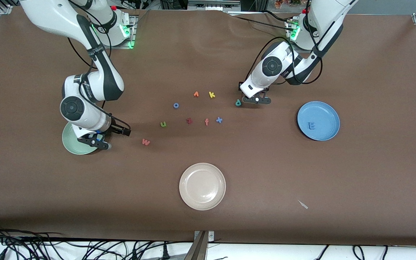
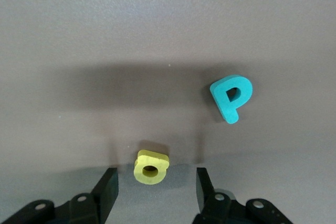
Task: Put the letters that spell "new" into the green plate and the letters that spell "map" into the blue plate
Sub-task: 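Reach the pink M with the right gripper while the left gripper grasps the o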
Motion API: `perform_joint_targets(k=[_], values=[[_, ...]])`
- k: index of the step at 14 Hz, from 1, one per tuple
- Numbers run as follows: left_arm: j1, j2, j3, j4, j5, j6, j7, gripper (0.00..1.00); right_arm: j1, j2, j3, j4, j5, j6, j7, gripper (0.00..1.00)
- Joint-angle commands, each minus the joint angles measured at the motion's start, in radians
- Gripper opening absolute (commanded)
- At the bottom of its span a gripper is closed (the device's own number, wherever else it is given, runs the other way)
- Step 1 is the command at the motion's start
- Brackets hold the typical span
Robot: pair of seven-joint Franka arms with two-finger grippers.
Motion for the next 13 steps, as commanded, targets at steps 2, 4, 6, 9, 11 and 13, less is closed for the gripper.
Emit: perform_joint_targets(k=[2,4,6,9,11,13], values=[[-0.009,0.033,0.016,0.022,0.000,0.007,-0.008,0.68,0.041,0.034,0.011,0.041,0.005,0.001,-0.063,1.00],[-0.009,0.039,0.023,0.025,0.015,0.007,-0.010,0.68,0.052,0.034,0.012,0.041,0.005,0.001,-0.173,1.00],[-0.007,0.039,0.027,0.025,0.044,0.008,-0.028,0.66,0.053,0.034,0.014,0.041,0.006,-0.001,-0.297,1.00],[-0.009,0.039,0.027,0.025,0.055,0.007,-0.043,0.56,0.053,0.052,0.040,0.055,0.006,0.001,-0.459,1.00],[-0.007,0.037,0.027,0.028,0.055,0.007,-0.054,0.52,0.053,0.061,0.046,0.060,0.006,0.015,-0.555,1.00],[-0.007,0.037,0.027,0.031,0.055,0.007,-0.054,0.52,0.053,0.075,0.054,0.060,0.006,0.048,-0.630,1.00]])
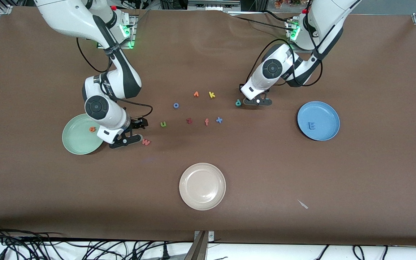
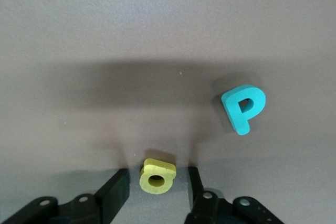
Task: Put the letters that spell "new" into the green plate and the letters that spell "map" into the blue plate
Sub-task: 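Reach the pink M with the right gripper while the left gripper grasps the o, then grasp the pink M with the right gripper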
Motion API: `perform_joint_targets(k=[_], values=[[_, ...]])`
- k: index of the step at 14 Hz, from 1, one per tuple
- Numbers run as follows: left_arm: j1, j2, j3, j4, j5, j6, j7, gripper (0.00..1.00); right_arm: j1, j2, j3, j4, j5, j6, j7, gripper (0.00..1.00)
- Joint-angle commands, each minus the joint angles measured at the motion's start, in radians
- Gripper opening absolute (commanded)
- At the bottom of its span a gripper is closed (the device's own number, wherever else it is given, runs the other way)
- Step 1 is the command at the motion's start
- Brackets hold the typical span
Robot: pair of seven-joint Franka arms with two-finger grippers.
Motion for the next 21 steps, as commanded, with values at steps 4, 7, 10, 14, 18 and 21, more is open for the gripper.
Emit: perform_joint_targets(k=[4,7,10,14,18,21], values=[[-0.009,0.013,0.011,0.037,0.034,0.004,-0.036,0.40,-0.002,0.078,0.010,0.070,0.007,0.072,-0.222,1.00],[-0.012,0.013,0.011,0.039,0.034,0.001,-0.040,0.37,-0.001,0.110,0.027,0.106,0.001,0.081,-0.267,1.00],[-0.012,0.015,0.011,0.039,0.034,-0.003,-0.040,0.37,0.007,0.136,0.029,0.107,-0.004,0.115,-0.291,1.00],[-0.032,0.017,0.011,0.037,0.034,-0.008,-0.066,0.37,0.005,0.147,0.029,0.113,-0.009,0.124,-0.365,0.98],[-0.046,0.017,0.011,0.037,0.034,-0.008,-0.082,0.37,0.005,0.166,0.027,0.127,-0.034,0.124,-0.389,0.86],[-0.046,0.018,0.012,0.037,0.034,-0.008,-0.082,0.37,0.005,0.169,0.027,0.129,-0.036,0.124,-0.391,0.72]])
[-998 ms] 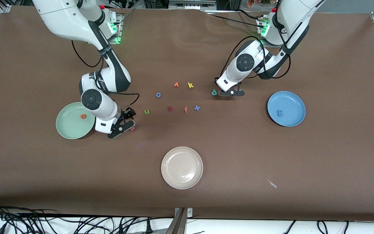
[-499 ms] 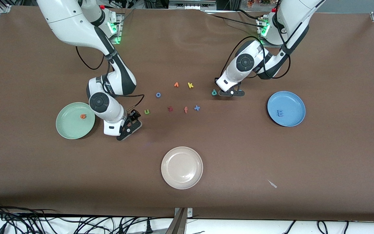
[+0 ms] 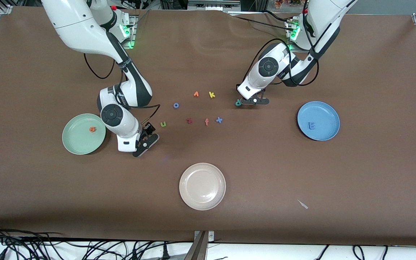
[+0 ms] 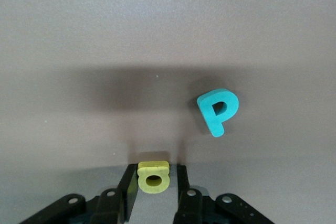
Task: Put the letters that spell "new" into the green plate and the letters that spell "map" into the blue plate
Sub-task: 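Grasp the pink M with the right gripper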
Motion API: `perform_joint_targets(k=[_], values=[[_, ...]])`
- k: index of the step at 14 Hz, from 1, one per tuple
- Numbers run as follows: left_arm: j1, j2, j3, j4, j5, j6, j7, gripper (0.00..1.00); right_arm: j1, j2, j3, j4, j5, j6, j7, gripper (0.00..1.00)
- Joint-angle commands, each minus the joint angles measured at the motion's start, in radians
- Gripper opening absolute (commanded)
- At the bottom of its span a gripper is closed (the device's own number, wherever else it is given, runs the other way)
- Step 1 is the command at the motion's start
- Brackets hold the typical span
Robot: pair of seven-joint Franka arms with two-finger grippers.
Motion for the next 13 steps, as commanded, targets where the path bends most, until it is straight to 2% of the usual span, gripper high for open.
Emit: perform_joint_targets(k=[1,5,6,10,12,13], values=[[-0.010,0.016,0.008,0.014,0.032,-0.008,-0.029,0.32,-0.002,0.020,0.003,0.028,-0.014,0.000,-0.021,0.66],[-0.010,0.016,0.010,0.014,0.032,-0.009,-0.029,0.26,-0.001,0.024,0.003,0.028,-0.015,0.009,-0.024,0.43],[-0.010,0.016,0.010,0.014,0.032,-0.008,-0.029,0.23,-0.001,0.024,0.003,0.028,-0.015,0.009,-0.024,0.39],[0.007,-0.016,0.008,0.018,0.032,-0.013,-0.025,0.21,-0.001,0.031,0.003,0.026,-0.015,0.022,-0.024,0.25],[0.022,-0.058,0.007,0.058,0.032,-0.086,-0.020,0.21,-0.001,0.028,0.003,0.029,-0.014,0.020,-0.021,0.13],[0.036,-0.067,0.004,0.115,0.032,-0.180,-0.009,0.21,-0.002,0.023,0.003,0.040,-0.009,0.014,-0.012,0.13]])
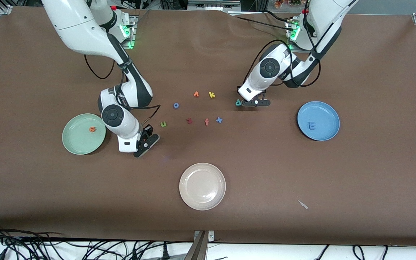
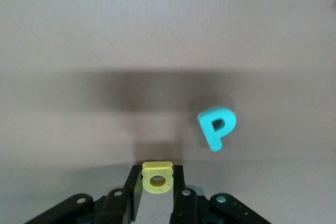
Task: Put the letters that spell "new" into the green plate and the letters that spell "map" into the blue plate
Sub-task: 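Place the pink M and yellow o on their plates with both grippers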
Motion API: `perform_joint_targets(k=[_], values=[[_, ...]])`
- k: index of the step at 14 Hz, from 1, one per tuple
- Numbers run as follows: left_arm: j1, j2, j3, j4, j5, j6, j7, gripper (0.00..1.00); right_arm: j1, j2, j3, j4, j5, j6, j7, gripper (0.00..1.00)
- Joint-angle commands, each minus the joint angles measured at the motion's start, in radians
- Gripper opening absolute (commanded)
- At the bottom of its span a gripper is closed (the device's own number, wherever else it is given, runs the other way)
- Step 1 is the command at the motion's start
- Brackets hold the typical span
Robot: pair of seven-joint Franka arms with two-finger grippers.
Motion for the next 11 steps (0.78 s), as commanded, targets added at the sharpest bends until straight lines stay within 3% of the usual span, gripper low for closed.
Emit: perform_joint_targets(k=[1,4,7,11], values=[[0.034,-0.053,-0.005,0.146,0.029,-0.251,0.013,0.21,-0.003,0.011,0.003,0.047,0.011,-0.017,0.010,0.12],[0.088,-0.051,-0.006,0.315,0.016,-0.477,0.098,0.21,-0.012,-0.043,-0.006,0.057,0.016,-0.129,0.114,0.12],[0.184,-0.056,-0.008,0.332,0.015,-0.490,0.211,0.21,-0.012,-0.095,-0.031,0.052,0.014,-0.244,0.231,0.12],[0.342,-0.062,-0.003,0.329,0.028,-0.527,0.456,0.22,-0.010,-0.164,-0.094,-0.020,0.007,-0.273,0.352,0.13]])
